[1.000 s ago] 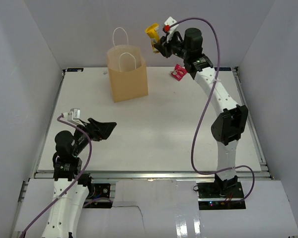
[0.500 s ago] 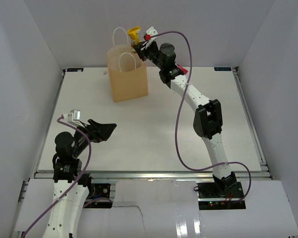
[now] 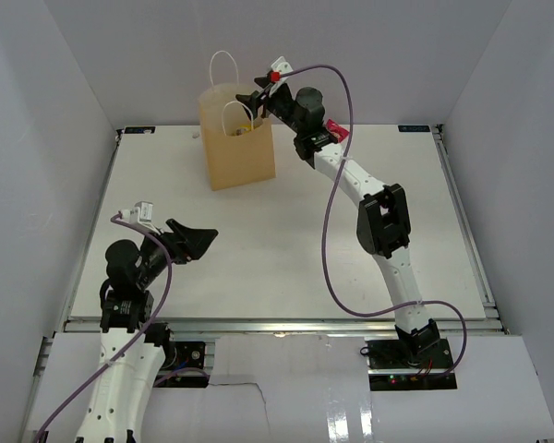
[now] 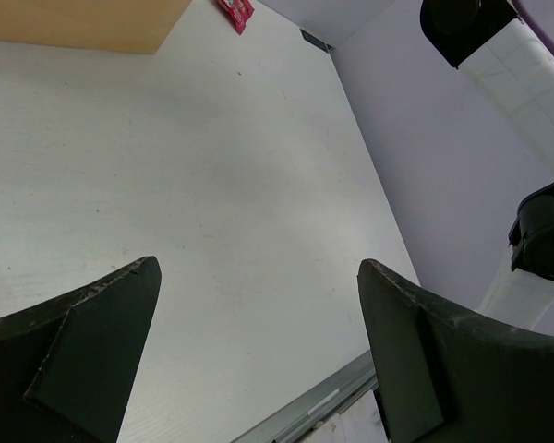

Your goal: Place the snacks into the paper bag

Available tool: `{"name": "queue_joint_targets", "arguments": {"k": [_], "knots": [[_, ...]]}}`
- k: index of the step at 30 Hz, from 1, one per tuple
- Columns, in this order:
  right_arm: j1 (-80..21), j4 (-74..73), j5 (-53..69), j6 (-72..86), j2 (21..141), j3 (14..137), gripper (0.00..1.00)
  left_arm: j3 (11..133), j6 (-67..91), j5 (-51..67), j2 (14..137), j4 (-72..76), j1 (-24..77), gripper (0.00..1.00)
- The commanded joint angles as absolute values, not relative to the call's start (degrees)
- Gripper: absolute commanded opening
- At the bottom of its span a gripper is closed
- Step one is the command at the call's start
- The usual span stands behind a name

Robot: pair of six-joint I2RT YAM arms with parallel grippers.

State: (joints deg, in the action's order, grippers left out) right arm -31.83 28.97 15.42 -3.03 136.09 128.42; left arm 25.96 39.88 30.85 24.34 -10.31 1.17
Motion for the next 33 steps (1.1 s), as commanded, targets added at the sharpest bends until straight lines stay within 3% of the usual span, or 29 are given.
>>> {"name": "queue_joint_targets", "arguments": {"k": [1, 7, 13, 18, 26, 33], "knots": [[-31.38, 33.49, 16.00, -3.60, 135.97, 128.50, 0.75, 26.98, 38.94, 31.11, 25.40, -9.14, 0.79, 0.98], [-28.66, 32.09, 14.07, -0.97, 134.21, 129.90, 0.78, 26.81, 38.85, 31.20, 26.37, -7.91, 0.79, 0.98], [-23.91, 18.75, 6.43, 2.37, 131.58, 128.16, 0.68, 27.16, 38.41, 31.46, 27.42, -7.73, 0.79, 0.98], [-20.22, 8.72, 3.61, -2.54, 131.22, 121.39, 0.68, 26.72, 38.41, 31.46, 28.12, -7.65, 0.70, 0.98], [-19.51, -7.01, -2.17, -19.94, 141.30, 131.65, 0.81, 26.54, 39.64, 31.46, 31.90, -6.16, 0.79, 0.98], [-21.44, -3.87, -12.83, -34.00, 145.54, 128.15, 0.91, 26.63, 40.52, 31.38, 35.15, -4.75, 0.79, 0.98]]}}
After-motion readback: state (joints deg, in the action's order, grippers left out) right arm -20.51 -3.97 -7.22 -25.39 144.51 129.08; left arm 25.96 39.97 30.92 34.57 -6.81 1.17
